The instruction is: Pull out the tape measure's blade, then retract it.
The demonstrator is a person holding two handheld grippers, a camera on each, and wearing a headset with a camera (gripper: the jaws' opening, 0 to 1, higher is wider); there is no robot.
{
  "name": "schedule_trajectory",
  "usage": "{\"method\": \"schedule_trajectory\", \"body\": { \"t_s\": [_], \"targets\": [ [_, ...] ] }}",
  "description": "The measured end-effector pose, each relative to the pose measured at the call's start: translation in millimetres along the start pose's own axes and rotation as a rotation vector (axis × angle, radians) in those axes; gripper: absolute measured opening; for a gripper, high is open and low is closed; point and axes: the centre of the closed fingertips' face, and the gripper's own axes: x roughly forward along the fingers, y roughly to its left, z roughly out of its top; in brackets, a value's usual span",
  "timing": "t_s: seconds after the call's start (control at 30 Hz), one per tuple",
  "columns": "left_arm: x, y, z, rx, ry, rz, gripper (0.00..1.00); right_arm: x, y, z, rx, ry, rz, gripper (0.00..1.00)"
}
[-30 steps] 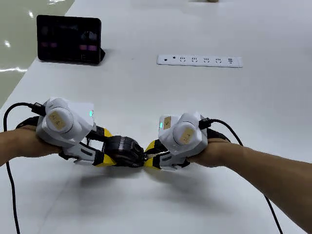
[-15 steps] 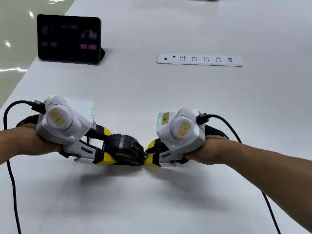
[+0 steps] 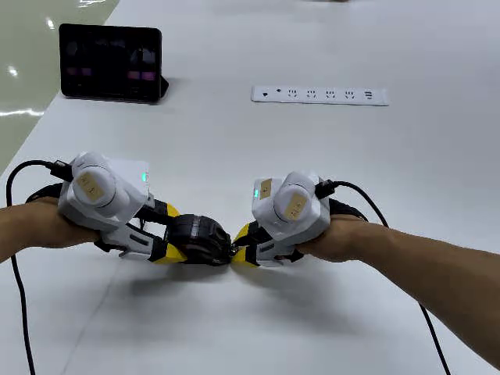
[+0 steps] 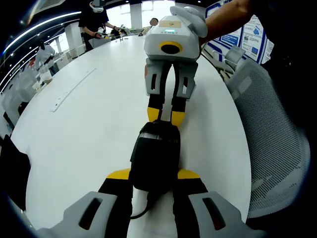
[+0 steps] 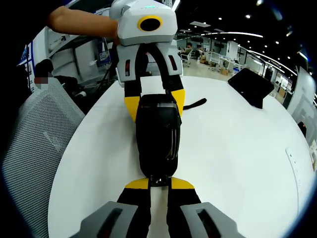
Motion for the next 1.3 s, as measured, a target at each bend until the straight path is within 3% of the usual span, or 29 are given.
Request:
{"method": "schedule_trajectory", "body": {
  "t_s": [1.3],
  "targets": [
    [2.1, 0.0, 1.9, 0.004, 0.004, -0.004, 0.25, -21.7, -0.5, -23.8, -0.009, 0.015, -0.002, 0.08]
  ]
}}
